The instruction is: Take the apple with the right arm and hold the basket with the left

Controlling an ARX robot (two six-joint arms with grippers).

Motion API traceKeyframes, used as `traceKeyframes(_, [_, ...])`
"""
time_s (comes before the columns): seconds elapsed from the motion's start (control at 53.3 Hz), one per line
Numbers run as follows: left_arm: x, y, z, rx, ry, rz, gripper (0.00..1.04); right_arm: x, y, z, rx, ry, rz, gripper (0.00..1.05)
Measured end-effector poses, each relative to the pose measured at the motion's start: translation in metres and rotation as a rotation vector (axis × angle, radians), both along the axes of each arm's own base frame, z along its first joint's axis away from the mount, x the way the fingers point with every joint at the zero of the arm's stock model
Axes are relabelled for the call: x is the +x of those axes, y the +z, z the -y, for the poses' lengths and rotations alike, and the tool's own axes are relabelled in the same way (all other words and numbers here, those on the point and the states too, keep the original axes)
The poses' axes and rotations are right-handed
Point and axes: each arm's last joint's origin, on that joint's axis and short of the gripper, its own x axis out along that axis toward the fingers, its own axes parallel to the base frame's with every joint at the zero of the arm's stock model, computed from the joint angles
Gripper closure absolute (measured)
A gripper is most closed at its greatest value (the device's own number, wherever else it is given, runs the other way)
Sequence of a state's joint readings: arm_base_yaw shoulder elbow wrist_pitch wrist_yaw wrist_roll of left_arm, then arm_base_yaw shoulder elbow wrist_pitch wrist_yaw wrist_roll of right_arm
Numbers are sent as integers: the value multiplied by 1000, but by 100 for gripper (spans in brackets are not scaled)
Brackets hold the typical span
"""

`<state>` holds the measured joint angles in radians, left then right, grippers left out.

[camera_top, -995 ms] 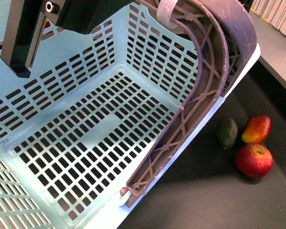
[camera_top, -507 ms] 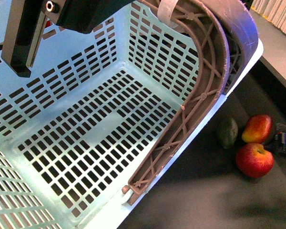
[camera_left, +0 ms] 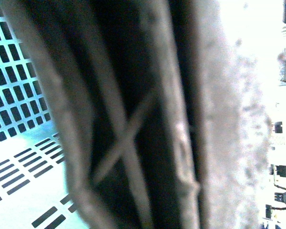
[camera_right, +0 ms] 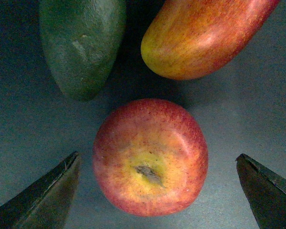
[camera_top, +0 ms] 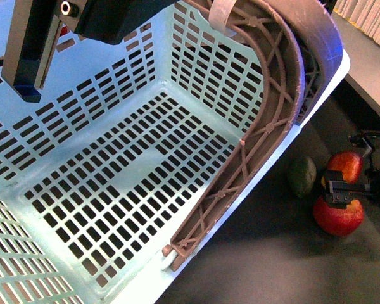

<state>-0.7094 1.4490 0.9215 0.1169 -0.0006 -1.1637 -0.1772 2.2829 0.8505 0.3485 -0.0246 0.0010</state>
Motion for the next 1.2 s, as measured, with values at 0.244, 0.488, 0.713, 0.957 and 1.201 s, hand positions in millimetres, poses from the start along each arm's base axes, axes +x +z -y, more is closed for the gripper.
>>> traceKeyframes(0.244, [0,0,0,0,0,1,90,7,-19,-8,-36,12,-46,9])
traceKeyframes(0.488, [0,0,0,0,0,0,90,8,-25,-9,-52,8,-56,24])
traceKeyframes(0.713, [0,0,0,0,0,1,90,0,-20,-7,-43,9,-35,30])
traceKeyframes(0.957, [0,0,0,0,0,0,90,-16,32,7,-98,54,89,31])
traceKeyframes(1.201, [0,0,0,0,0,0,90,-30,153,13,-44,79,417,31])
